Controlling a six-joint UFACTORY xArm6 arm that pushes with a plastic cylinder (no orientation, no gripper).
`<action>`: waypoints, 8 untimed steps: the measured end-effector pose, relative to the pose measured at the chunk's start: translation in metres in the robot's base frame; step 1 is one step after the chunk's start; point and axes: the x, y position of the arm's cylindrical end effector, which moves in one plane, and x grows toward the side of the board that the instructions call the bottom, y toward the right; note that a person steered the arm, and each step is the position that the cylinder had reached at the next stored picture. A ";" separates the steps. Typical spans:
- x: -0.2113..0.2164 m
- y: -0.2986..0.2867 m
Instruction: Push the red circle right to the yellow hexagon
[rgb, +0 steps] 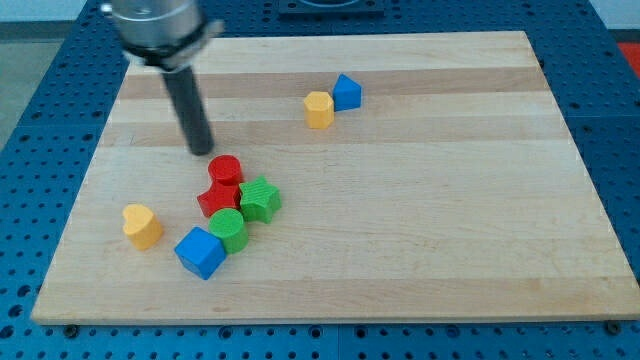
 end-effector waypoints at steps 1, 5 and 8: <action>0.027 -0.050; 0.015 0.142; 0.012 0.030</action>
